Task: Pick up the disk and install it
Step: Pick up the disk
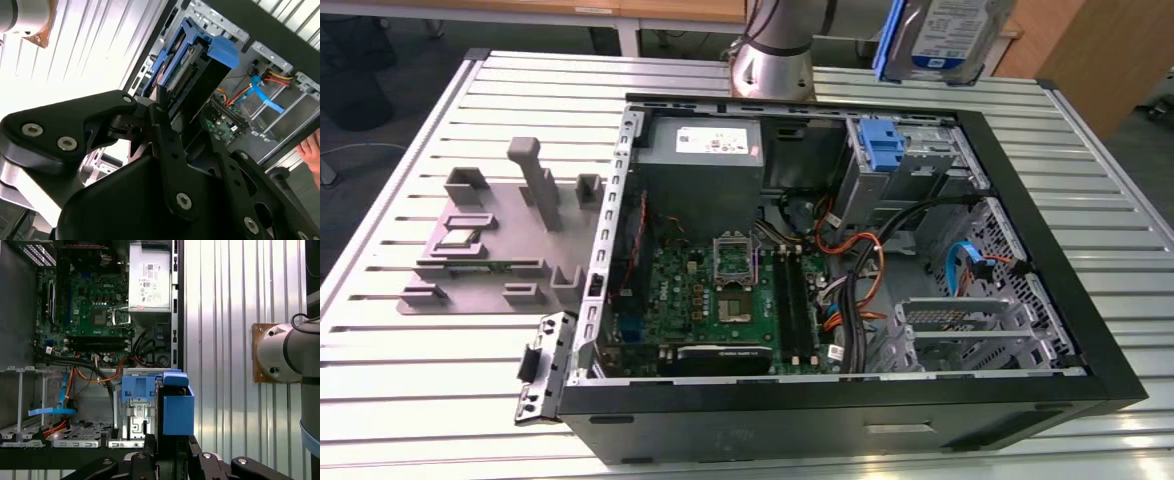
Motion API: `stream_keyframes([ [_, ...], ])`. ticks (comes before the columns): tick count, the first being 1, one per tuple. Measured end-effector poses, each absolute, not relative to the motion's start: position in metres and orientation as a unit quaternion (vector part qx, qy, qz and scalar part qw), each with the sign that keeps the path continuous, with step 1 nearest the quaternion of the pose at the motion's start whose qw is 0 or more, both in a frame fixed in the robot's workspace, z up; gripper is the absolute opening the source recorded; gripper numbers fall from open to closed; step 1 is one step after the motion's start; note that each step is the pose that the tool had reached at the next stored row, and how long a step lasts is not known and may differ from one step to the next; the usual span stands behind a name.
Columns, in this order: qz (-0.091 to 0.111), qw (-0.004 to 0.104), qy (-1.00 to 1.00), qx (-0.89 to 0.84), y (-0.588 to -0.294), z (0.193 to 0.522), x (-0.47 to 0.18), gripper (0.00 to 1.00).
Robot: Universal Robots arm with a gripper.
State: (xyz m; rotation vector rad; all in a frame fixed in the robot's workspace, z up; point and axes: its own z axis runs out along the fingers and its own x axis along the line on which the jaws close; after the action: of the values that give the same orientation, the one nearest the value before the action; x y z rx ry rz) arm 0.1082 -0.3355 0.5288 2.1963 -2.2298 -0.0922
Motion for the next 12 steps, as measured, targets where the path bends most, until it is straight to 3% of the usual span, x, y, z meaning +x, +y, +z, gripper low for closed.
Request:
stream_keyframes([
  [12, -0.029, 0.006, -0.712, 0.701, -0.335, 0.515, 0.054, 0.35],
])
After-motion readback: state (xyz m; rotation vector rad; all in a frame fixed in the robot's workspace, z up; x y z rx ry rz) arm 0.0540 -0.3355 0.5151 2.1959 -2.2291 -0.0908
